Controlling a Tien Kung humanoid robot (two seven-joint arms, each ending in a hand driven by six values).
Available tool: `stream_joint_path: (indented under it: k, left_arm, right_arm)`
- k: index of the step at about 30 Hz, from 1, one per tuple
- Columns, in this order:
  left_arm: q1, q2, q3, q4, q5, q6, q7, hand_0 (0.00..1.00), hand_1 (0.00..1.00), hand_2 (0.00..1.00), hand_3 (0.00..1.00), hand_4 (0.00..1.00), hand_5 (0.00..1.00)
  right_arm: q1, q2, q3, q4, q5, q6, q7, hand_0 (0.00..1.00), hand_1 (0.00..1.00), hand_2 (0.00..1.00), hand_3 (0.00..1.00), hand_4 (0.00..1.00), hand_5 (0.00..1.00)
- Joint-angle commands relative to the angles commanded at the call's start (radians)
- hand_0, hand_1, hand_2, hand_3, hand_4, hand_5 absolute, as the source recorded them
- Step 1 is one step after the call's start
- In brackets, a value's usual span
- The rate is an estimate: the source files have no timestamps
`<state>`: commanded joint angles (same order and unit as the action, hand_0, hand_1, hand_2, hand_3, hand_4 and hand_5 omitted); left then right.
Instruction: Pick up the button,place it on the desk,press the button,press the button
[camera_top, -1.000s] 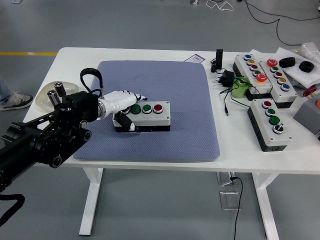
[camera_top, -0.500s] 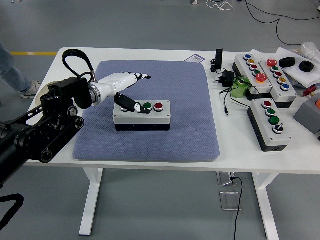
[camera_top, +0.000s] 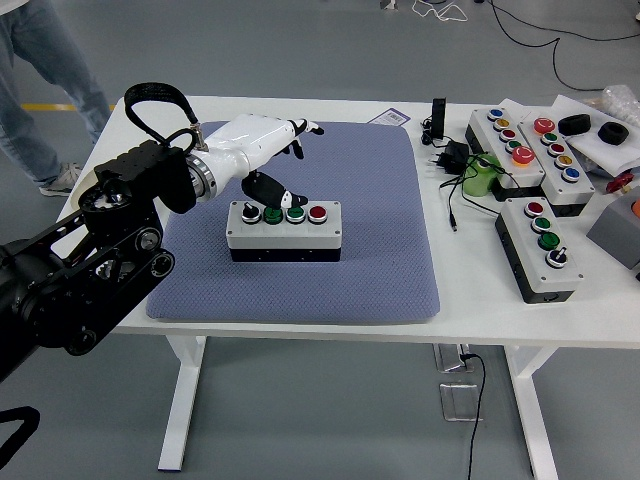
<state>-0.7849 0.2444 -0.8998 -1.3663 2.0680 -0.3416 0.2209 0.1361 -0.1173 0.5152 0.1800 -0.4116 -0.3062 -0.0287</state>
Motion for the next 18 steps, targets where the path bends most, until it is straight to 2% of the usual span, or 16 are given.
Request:
stream_joint_path:
  k: [3,5,6,18]
  left_arm:
    - [-0.004,-0.004,0.013,0.003,0.004,-0.062,0.016,0.130,0.145,0.182,0.837,0.561,0.002]
    - [-0.006,-0.007,0.023,0.010,0.003,-0.084,0.023,0.130,0.145,0.182,0.837,0.561,0.002]
    - [-0.007,-0.009,0.028,0.014,0.002,-0.090,0.025,0.077,0.080,0.127,0.852,0.550,0.002]
    - [-0.017,-0.035,0.081,0.074,-0.003,-0.107,0.036,0.053,0.066,0.108,0.871,0.540,0.002]
  right_arm:
    - [0.001,0.000,0.000,0.000,0.000,0.000,0.001,0.666,0.586,0.630,0.654,0.305,0.300]
    - [0.002,0.000,0.000,0.000,0.001,0.000,0.001,0.666,0.586,0.630,0.654,0.305,0.300]
    - [0.002,0.000,-0.001,0.000,0.002,0.000,0.002,0.666,0.586,0.630,0.654,0.305,0.300]
    - [-0.001,-0.001,-0.014,0.000,0.014,0.000,0.003,0.666,0.586,0.630,0.654,0.305,0.300]
